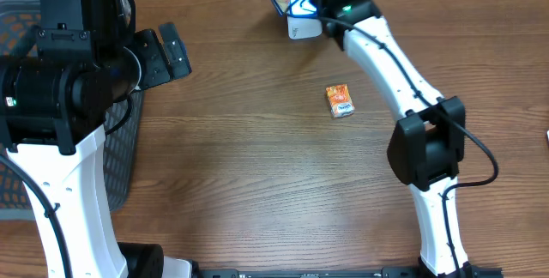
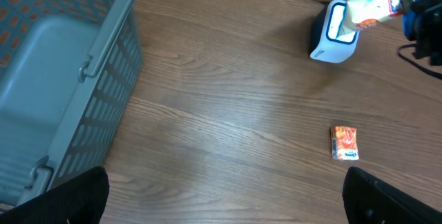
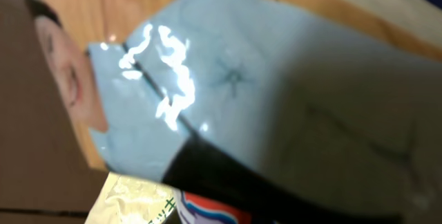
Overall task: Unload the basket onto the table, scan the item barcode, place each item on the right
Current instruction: 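Hold the yellow bag against the white scanner, then carry the yellow bag off to the right and drop it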
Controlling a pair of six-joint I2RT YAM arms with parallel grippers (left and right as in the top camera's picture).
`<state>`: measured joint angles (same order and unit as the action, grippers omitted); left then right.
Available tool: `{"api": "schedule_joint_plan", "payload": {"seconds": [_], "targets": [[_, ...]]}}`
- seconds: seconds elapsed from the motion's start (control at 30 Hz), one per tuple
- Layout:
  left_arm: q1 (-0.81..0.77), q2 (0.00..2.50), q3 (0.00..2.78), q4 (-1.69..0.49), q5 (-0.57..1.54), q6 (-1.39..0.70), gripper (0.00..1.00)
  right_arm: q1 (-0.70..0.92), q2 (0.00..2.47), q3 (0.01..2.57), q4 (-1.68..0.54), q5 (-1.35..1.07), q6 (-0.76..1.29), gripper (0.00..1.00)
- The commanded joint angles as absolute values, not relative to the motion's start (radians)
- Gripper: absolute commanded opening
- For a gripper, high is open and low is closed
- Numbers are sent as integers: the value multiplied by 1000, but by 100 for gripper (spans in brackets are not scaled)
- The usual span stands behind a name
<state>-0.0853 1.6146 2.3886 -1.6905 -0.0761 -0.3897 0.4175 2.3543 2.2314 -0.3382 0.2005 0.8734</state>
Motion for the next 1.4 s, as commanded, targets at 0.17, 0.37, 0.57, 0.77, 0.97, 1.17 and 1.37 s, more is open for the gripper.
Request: {"api": "schedule_joint_plan", "payload": {"seconds": [0.17,0.37,0.57,0.77,0.97,1.17,1.37], "targets": [[-84,1616,2391,-1689,-86,-381,100,399,2467,2244,-258,456,883,4],[-84,1616,2391,-1689,-86,-381,100,359,2482,2244,-253,451,883,4],[-84,1616,2391,-1689,-86,-381,100,352,2482,2246,-234,419,883,4],[-84,1616,2391,-1689,-86,-381,100,352,2474,2253,-233,412,883,4],[-84,1616,2391,-1689,-86,-381,100,356,2439,2253,-234,329,891,4],[-84,1616,2391,-1689,-86,-381,100,374,2439,2253,-270,320,924,4],[-84,1616,2391,-1689,-85,-381,100,376,2394,2253,-262,393,827,4]]}}
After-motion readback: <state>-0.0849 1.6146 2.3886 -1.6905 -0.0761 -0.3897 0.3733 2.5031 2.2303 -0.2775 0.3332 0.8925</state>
